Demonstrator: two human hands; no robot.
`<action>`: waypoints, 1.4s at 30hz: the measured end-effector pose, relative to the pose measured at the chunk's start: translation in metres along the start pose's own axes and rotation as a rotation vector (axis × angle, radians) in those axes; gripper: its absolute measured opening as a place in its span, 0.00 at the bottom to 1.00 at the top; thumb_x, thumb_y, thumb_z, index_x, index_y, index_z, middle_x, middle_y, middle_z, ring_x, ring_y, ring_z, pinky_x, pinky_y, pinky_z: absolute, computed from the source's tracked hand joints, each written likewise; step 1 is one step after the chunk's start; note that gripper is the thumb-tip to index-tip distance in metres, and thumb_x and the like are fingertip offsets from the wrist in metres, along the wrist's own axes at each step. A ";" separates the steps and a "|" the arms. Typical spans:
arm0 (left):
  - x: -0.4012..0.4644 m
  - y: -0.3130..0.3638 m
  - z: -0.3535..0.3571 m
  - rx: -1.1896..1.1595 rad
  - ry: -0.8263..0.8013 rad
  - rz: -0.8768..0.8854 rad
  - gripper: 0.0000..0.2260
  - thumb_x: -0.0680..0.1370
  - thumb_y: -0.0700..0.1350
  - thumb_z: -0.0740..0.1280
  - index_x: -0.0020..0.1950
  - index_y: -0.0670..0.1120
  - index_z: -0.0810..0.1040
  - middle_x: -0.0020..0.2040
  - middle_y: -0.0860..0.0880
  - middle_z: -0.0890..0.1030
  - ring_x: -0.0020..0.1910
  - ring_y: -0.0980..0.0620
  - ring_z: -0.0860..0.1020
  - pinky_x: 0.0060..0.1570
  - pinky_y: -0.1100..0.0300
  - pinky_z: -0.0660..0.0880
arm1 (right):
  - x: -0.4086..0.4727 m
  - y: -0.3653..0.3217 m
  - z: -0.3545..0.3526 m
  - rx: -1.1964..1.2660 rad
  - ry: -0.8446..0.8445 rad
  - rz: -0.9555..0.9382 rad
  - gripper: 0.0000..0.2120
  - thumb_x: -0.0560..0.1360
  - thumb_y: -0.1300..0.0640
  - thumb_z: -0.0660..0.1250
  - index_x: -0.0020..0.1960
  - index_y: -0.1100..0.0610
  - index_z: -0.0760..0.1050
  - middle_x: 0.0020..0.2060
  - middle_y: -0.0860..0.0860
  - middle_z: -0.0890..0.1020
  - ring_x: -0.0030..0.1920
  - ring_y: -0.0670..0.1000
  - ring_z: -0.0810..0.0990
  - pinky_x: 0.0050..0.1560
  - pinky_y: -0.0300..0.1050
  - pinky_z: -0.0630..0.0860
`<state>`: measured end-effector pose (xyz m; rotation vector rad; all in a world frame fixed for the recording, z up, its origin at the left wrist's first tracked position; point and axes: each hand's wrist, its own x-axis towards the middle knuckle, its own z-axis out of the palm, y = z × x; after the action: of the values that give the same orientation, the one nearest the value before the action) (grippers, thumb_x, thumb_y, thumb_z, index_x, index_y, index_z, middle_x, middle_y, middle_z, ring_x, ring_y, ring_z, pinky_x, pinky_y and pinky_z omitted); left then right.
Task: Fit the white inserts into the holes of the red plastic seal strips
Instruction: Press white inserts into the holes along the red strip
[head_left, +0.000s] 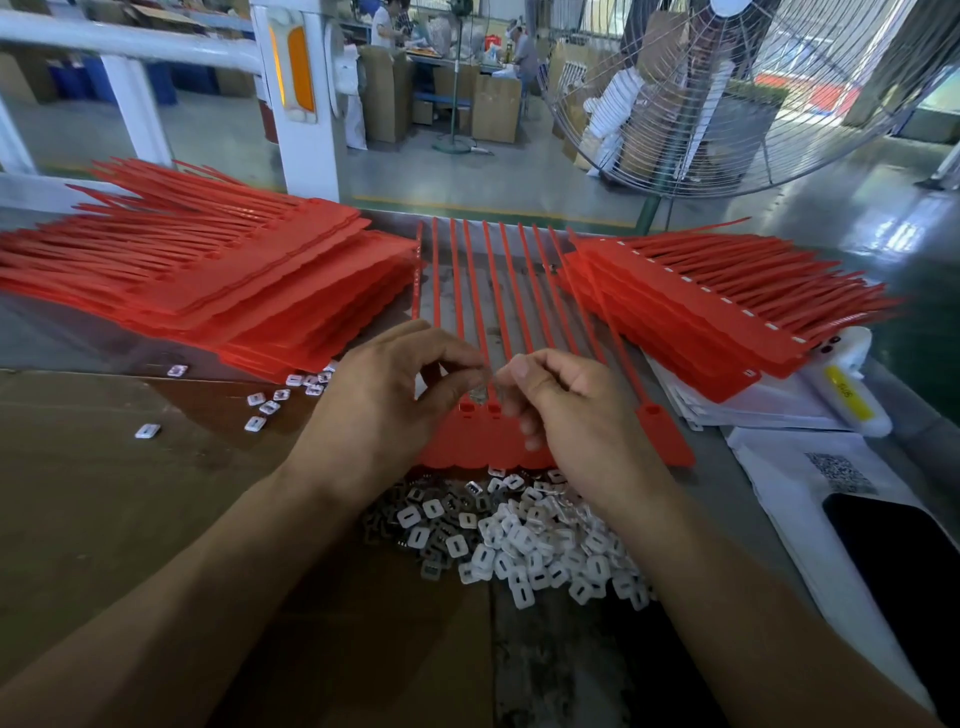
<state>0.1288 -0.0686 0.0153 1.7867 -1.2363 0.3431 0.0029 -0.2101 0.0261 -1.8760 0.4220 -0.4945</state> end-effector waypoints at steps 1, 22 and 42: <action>0.000 -0.001 0.000 0.025 0.003 -0.033 0.03 0.77 0.46 0.74 0.50 0.53 0.84 0.44 0.61 0.79 0.45 0.62 0.78 0.45 0.73 0.71 | 0.000 0.000 -0.001 -0.002 0.028 0.005 0.12 0.85 0.48 0.62 0.49 0.47 0.82 0.38 0.44 0.84 0.35 0.40 0.79 0.40 0.38 0.78; 0.001 -0.008 0.013 0.376 -0.211 -0.247 0.05 0.78 0.54 0.71 0.52 0.59 0.85 0.53 0.60 0.80 0.59 0.54 0.72 0.60 0.56 0.59 | -0.001 -0.002 -0.003 -0.069 0.044 -0.017 0.09 0.82 0.49 0.67 0.46 0.48 0.83 0.38 0.45 0.86 0.36 0.40 0.81 0.42 0.38 0.78; -0.002 -0.005 0.002 0.347 -0.281 -0.212 0.17 0.80 0.38 0.64 0.57 0.59 0.84 0.56 0.58 0.81 0.60 0.53 0.73 0.63 0.52 0.63 | -0.009 -0.010 -0.007 -0.577 -0.463 -0.181 0.07 0.76 0.52 0.76 0.53 0.44 0.85 0.47 0.37 0.81 0.48 0.37 0.80 0.51 0.36 0.77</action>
<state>0.1316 -0.0681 0.0101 2.3063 -1.2160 0.1959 -0.0078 -0.2075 0.0367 -2.5176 0.0813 -0.0350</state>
